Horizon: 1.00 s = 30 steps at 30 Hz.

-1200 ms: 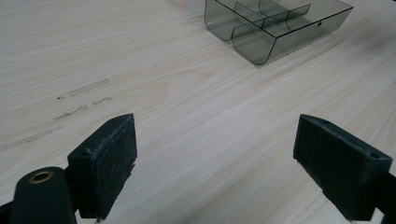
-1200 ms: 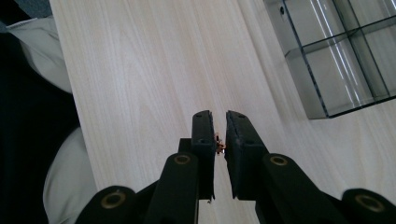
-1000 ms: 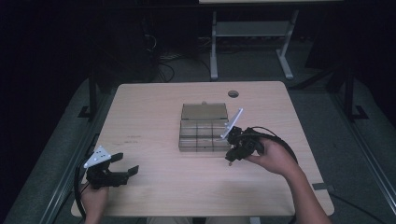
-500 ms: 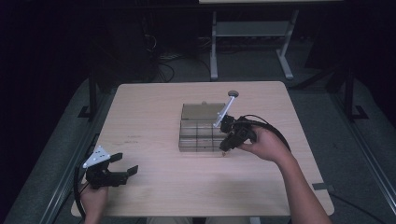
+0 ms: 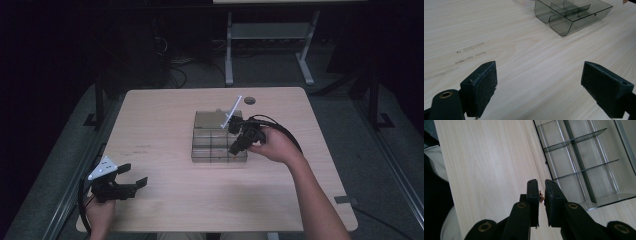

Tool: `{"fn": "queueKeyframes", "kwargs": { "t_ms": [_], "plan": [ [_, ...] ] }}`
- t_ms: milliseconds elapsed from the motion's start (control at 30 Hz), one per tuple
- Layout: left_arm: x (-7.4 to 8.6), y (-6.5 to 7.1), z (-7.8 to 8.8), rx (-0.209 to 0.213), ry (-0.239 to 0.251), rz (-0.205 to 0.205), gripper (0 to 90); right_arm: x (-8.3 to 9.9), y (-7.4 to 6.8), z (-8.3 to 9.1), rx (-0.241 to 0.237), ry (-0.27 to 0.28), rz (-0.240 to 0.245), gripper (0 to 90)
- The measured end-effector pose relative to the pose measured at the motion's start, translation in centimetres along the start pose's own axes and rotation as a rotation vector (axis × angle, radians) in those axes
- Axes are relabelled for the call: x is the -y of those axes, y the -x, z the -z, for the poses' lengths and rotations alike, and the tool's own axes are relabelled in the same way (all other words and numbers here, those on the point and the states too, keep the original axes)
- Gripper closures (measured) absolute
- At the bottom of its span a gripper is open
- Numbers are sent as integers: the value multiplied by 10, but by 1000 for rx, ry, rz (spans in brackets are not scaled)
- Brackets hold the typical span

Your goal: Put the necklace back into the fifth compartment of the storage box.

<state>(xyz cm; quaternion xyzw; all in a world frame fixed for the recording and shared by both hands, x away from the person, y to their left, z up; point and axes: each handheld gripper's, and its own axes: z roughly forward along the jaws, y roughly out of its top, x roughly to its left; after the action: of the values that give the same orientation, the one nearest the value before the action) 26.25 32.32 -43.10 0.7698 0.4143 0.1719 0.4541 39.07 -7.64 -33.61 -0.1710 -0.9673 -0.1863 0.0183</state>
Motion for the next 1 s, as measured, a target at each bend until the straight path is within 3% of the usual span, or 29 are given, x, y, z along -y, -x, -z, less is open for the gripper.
{"fn": "queueKeyframes", "kwargs": {
  "t_ms": [700, 1000],
  "plan": [
    [0, -1, 0, 1, 2, 3, 130, -19, 18, -18, -17, 12, -15, 818],
    [0, -1, 1, -2, 3, 7, 130, -29, 26, -25, -12, -13, -26, 819]
  ]
}}
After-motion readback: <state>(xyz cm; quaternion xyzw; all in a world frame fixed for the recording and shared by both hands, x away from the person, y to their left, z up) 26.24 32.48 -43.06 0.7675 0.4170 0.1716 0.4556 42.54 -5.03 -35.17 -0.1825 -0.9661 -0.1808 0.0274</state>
